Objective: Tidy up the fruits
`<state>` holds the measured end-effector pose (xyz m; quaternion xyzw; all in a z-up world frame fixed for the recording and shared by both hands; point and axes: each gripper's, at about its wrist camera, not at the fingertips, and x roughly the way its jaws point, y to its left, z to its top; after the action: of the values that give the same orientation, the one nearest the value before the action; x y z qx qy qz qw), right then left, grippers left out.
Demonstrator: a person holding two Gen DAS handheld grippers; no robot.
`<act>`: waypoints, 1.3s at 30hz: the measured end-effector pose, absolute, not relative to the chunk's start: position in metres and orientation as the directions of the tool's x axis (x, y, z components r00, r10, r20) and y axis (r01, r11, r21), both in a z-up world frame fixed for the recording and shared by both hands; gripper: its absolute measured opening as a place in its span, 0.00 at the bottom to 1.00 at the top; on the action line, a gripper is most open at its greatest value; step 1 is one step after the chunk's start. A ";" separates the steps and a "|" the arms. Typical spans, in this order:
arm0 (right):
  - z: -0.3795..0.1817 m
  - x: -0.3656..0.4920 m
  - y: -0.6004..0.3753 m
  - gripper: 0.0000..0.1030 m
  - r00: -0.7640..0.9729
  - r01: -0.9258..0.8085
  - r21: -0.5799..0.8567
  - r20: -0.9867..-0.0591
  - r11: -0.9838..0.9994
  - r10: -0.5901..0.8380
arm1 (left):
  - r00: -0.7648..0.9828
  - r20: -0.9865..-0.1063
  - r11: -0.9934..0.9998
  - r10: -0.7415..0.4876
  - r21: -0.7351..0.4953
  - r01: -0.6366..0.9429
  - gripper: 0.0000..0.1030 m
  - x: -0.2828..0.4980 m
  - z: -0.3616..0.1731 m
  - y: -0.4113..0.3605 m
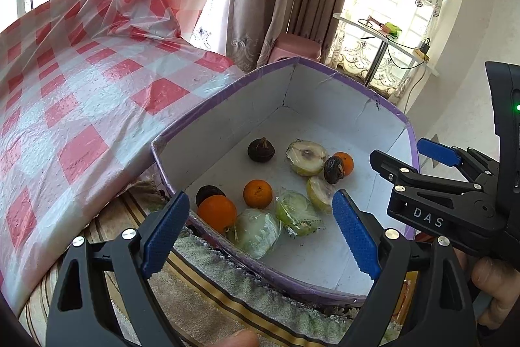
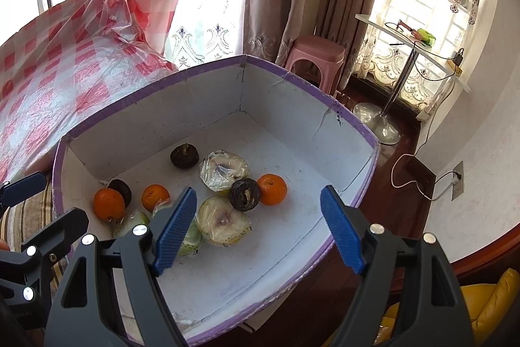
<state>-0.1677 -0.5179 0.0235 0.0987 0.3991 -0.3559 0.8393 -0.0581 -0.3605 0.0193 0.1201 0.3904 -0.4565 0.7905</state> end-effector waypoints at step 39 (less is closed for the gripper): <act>0.023 -0.168 -0.518 0.76 0.429 0.678 -0.104 -0.748 0.727 -0.507 | 0.277 -0.729 0.554 -0.626 -0.167 0.815 0.84 -0.060 0.018 -0.362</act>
<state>-0.1683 -0.5184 0.0226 0.1069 0.4011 -0.3534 0.8384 -0.0596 -0.3616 0.0180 0.1207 0.3915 -0.4563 0.7899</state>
